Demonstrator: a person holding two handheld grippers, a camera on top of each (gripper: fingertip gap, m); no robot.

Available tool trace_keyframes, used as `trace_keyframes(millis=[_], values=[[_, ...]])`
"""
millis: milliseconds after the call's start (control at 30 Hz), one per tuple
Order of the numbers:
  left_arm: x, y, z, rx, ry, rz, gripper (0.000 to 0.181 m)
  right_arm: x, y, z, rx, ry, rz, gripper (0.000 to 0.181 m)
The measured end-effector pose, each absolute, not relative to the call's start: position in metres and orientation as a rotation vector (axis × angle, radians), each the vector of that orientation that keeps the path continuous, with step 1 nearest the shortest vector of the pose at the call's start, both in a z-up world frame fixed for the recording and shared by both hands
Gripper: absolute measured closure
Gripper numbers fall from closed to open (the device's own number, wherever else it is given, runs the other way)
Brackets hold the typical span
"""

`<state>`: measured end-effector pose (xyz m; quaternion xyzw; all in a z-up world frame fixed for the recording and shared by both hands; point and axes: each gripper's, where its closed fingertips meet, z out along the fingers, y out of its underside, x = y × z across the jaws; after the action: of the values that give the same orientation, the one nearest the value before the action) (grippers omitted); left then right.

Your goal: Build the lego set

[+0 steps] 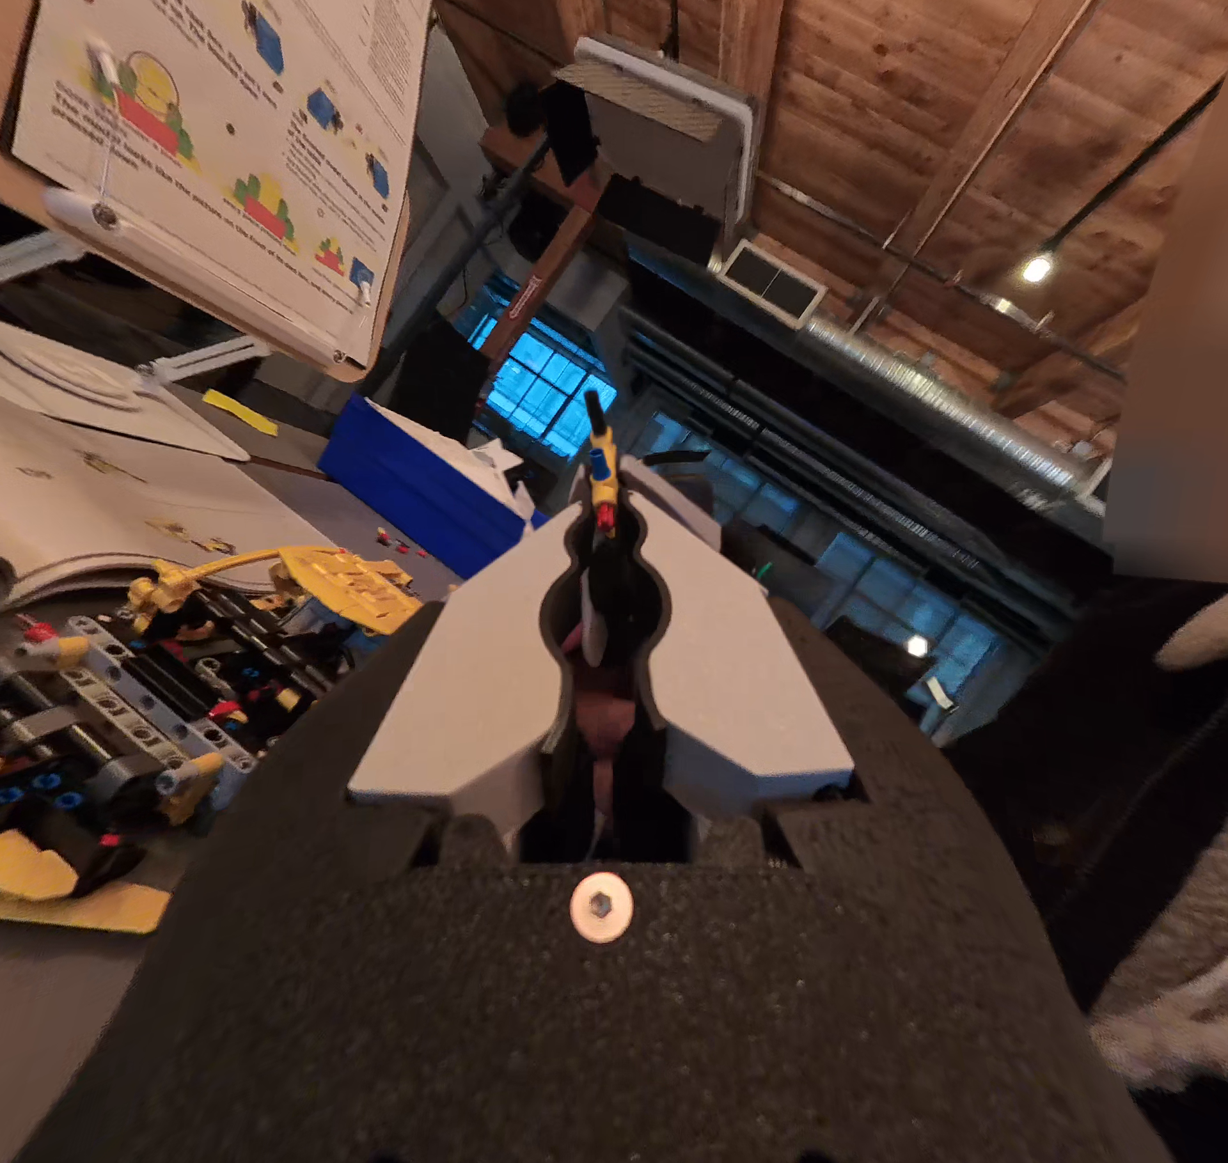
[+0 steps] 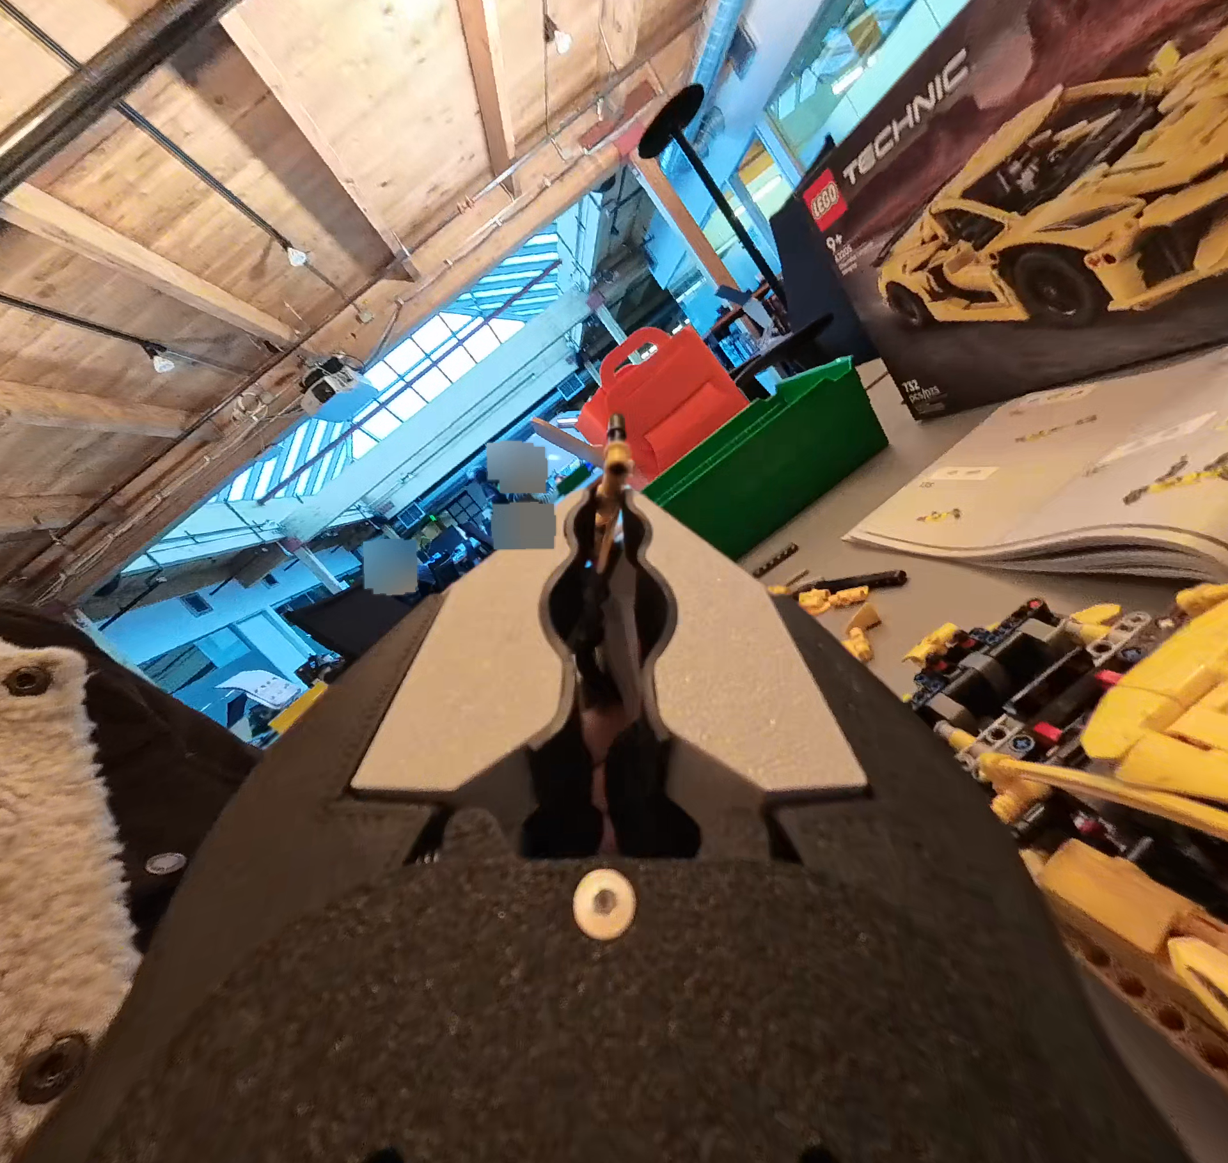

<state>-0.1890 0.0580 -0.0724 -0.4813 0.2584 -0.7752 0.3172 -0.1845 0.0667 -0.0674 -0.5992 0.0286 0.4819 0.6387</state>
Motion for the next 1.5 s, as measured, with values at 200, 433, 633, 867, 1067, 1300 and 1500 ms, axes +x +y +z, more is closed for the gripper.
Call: trace_keyframes(millis=[200,433,633,867,1067,1300,1500], values=[[-0.180,0.038,-0.085,-1.293,0.925,-1.899,0.170,-0.192,0.060,-0.071,-1.479,-0.150,0.987,0.176],[-0.197,0.049,-0.081,-1.246,1.036,-1.936,0.149,-0.196,0.043,-0.093,-1.659,-0.380,1.062,0.176],[-0.198,0.026,-0.100,-1.263,1.277,-1.933,0.165,-0.205,0.031,-0.106,-1.728,-0.461,1.200,0.176],[-0.199,0.021,-0.103,-1.274,1.307,-1.964,0.170,-0.203,0.027,-0.108,-1.745,-0.504,1.195,0.176],[-0.203,0.021,-0.098,-1.259,1.295,-2.009,0.175,-0.208,0.021,-0.113,-1.771,-0.567,1.181,0.176],[-0.201,0.014,-0.107,-1.272,1.373,-1.967,0.176,-0.204,0.021,-0.110,-1.757,-0.546,1.200,0.176],[-0.203,0.016,-0.104,-1.269,1.345,-1.997,0.174,-0.203,0.021,-0.109,-1.748,-0.531,1.232,0.176]])
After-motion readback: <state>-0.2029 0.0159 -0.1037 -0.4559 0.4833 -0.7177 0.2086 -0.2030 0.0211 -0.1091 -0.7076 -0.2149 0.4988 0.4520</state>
